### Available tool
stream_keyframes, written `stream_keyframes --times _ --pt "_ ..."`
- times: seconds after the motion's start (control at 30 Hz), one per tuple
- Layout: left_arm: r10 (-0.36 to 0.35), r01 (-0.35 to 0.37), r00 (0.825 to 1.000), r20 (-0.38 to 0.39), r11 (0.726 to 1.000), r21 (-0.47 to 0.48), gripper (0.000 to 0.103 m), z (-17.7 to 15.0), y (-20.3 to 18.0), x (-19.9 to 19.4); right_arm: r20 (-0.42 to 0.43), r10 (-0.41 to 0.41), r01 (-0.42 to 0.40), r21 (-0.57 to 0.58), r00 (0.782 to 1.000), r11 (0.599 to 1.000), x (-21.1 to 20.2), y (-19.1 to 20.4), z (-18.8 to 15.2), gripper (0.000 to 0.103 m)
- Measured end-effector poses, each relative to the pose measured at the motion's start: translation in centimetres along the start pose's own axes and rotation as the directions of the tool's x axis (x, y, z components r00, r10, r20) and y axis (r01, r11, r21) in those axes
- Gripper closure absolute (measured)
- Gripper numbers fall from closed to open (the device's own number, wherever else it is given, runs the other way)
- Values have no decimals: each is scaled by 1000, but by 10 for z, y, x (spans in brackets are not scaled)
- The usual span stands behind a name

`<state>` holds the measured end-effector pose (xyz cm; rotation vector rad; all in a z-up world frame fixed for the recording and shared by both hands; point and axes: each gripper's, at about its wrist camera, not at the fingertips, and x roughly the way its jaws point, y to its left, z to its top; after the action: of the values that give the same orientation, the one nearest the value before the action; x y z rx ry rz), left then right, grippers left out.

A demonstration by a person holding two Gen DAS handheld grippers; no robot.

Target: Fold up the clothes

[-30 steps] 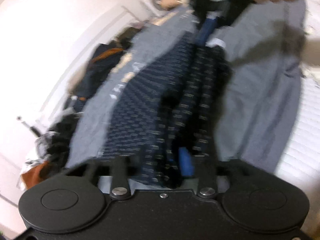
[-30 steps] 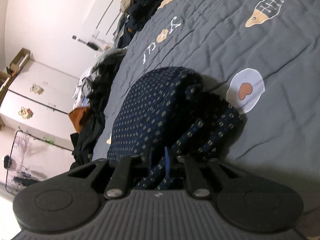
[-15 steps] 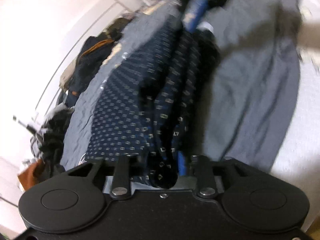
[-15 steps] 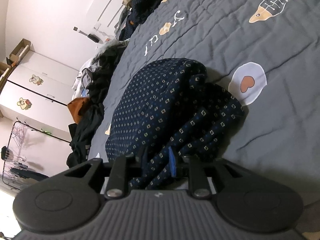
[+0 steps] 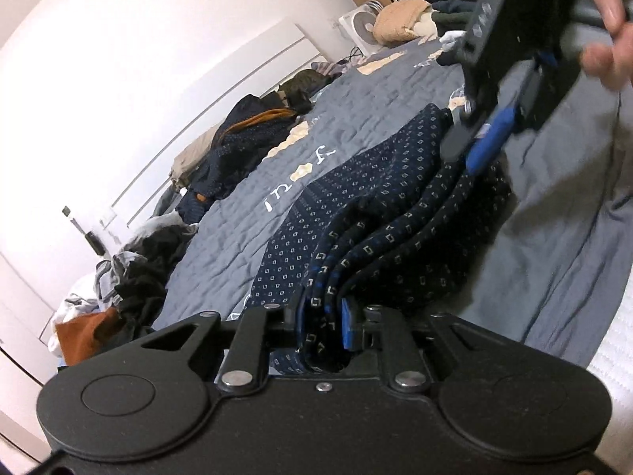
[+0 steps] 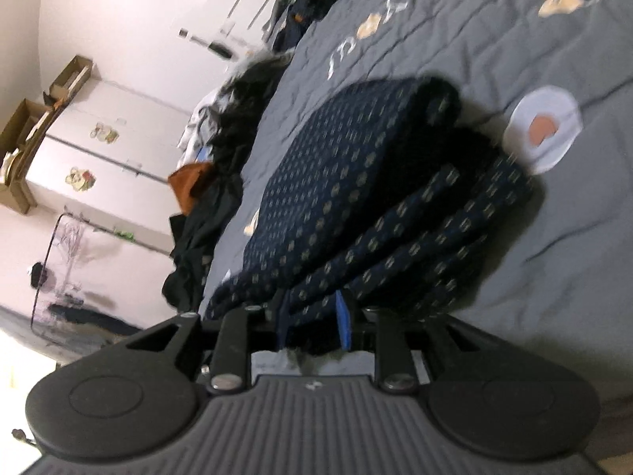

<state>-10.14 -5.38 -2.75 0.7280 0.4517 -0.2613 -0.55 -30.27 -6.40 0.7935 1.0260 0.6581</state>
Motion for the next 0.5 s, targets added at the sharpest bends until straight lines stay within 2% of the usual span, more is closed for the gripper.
stream_keyframes --times 0.17,0.23,0.27,0.43,0.5 --pt "-6 6 1000 -7 1000 7 86 -2 -1 2 -57 16 -16 0 998 1000 24 3 -12 75" --pt "-10 10 1000 -8 1000 5 86 -2 0 2 -51 22 -22 1 998 1000 28 4 -15 75" --pt "-14 14 1000 -11 1000 10 86 -3 -1 2 -44 26 -26 2 999 1000 29 4 -16 75" --pt "-73 76 996 -55 995 67 84 -9 -7 2 105 64 -72 73 992 995 22 -3 -9 75" --pt "-86 92 994 -73 992 85 80 -12 -10 1 108 73 -83 91 991 992 24 -6 -6 75"
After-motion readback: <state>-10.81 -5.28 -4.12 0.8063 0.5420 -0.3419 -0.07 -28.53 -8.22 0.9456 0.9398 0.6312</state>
